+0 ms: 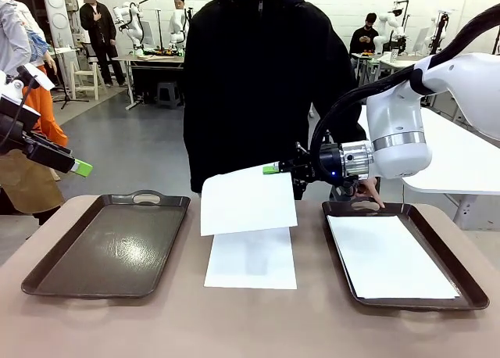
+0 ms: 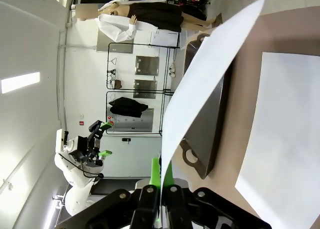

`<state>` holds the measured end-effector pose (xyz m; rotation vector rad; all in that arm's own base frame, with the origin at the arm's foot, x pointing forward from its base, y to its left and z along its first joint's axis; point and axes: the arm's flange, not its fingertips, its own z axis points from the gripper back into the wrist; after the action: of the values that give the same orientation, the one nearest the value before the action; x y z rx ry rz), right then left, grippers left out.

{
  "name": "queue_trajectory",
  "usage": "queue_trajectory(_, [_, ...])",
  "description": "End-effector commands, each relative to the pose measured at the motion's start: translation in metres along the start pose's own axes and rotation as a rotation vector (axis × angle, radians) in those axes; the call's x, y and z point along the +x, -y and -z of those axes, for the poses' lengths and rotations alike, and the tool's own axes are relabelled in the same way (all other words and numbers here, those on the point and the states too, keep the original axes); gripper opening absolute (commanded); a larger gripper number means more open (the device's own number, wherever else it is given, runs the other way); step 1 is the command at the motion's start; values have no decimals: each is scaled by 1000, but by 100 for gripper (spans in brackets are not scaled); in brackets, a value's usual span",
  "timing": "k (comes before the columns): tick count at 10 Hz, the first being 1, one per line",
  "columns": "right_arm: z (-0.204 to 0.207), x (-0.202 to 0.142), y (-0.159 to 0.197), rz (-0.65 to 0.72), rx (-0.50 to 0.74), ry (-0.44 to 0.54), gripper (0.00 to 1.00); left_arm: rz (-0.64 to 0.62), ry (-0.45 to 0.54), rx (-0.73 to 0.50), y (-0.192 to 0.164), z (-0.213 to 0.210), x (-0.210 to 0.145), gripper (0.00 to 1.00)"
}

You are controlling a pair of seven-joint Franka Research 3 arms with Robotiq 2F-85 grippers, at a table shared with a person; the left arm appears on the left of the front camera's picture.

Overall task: Sort the A4 documents.
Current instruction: Place the A4 Paper in the designated Handle tray.

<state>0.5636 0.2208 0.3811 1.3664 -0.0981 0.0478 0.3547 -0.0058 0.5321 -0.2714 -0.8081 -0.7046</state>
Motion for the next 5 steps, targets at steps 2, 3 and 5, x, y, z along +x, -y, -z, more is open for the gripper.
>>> queue_trajectory(2, [4,0,-1,-13,3,23,0,-2,3,-4,-1,1,-1,100])
queue_trajectory(3, [0,0,0,0,0,0,1,-2,3,-4,-1,1,-1,100])
queue_trajectory(5, [-41,-16,-20,-114,-68,-93,1,-2,3,-4,-1,1,-1,100])
